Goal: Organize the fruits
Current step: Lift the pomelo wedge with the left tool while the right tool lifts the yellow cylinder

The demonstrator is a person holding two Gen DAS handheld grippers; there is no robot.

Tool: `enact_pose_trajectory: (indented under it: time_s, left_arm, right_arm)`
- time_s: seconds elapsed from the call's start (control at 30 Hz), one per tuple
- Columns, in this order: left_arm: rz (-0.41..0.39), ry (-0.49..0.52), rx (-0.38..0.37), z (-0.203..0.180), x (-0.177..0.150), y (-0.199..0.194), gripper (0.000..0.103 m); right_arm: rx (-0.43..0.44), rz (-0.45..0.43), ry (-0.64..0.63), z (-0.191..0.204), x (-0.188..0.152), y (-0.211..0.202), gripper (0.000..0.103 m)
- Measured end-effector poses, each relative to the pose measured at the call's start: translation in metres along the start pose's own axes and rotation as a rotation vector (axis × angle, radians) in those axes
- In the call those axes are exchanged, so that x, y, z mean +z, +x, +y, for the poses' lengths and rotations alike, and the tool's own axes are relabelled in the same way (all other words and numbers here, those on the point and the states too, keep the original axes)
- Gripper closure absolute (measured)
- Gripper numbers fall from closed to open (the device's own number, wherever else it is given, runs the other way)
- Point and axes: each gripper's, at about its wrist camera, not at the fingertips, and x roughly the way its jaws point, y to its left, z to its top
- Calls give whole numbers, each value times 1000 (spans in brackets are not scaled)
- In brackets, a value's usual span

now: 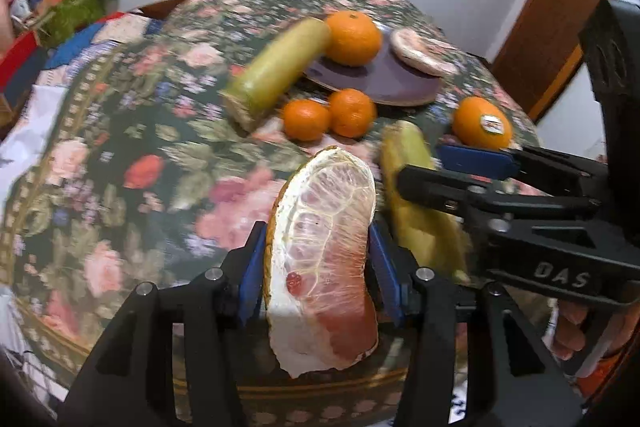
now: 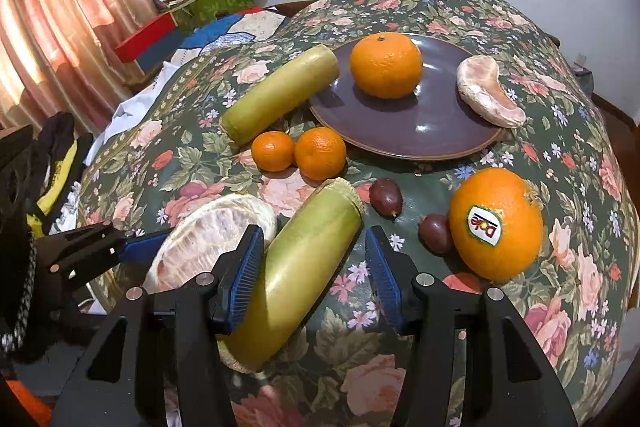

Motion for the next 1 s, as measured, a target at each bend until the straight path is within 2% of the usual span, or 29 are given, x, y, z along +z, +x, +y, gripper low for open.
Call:
enact_pose_trajectory:
  time_s: [0.2, 0.4, 0.57, 0.83, 1.0]
  left_arm:
    - [-28, -36, 36, 20, 4, -10, 53]
    - [-36, -47, 37, 25, 6, -13, 53]
    - [-35, -43, 13, 17, 6, -9, 53]
    - [-39, -19, -2, 2, 13, -7, 53]
    - [-60, -11, -5, -3, 23, -12, 53]
  right_arm:
    - [34, 30, 2, 7, 2, 14, 53]
    - [6, 46, -61, 18, 1, 25, 52]
    - [14, 42, -86, 13, -3, 18, 59]
    - [-22, -9, -60, -2, -6, 1, 66]
    - [-1, -50, -27, -12, -3, -16, 67]
